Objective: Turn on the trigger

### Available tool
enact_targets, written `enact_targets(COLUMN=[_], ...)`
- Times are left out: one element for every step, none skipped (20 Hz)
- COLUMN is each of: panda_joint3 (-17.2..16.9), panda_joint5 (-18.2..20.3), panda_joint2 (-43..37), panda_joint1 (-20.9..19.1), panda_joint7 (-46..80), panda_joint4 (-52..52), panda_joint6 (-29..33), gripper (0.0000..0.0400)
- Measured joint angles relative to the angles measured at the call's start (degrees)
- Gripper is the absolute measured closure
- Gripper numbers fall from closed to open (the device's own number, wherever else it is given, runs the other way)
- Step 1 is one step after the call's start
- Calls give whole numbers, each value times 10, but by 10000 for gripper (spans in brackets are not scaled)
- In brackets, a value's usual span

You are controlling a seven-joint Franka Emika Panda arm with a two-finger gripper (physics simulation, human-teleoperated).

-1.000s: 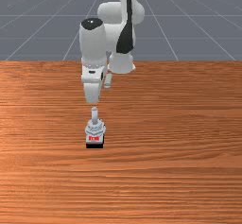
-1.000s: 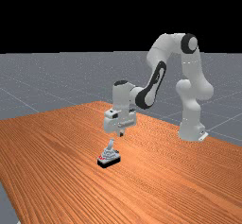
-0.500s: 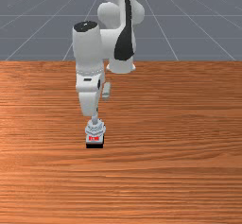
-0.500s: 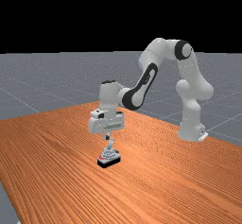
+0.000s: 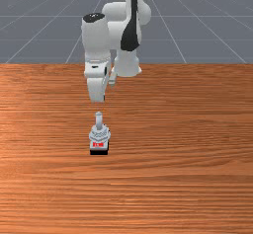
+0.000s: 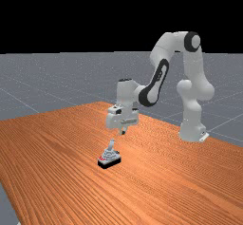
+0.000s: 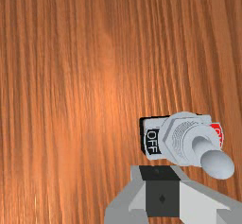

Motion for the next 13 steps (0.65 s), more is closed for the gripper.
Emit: enact_targets(panda_joint3=[-3, -2, 9, 14, -5, -6, -8, 4, 6, 6, 8, 16, 12], panda_joint5=[-8, -7, 24, 31, -15, -18, -24, -14, -16, -17, -18, 10, 4], panda_joint2=[7, 14, 29, 38, 53, 60, 79, 74, 85, 95, 106, 103, 114], panda_joint1=[2, 1, -11, -16, 4, 5, 8, -2, -3, -3, -4, -8, -2], panda_joint7=[7, 6, -23, -30, 16, 19, 27, -19, -27, -23, -29, -9, -1], panda_joint4=[7, 7, 23, 24, 46, 60, 96, 77, 97, 114, 136, 123, 150], panda_joint6=[-9, -2, -30, -22, -45, -58, -101, -43, -51, -58, -70, -3, -23], gripper=[400, 400, 400, 400, 400, 400, 400, 400, 400, 400, 400, 400, 400])
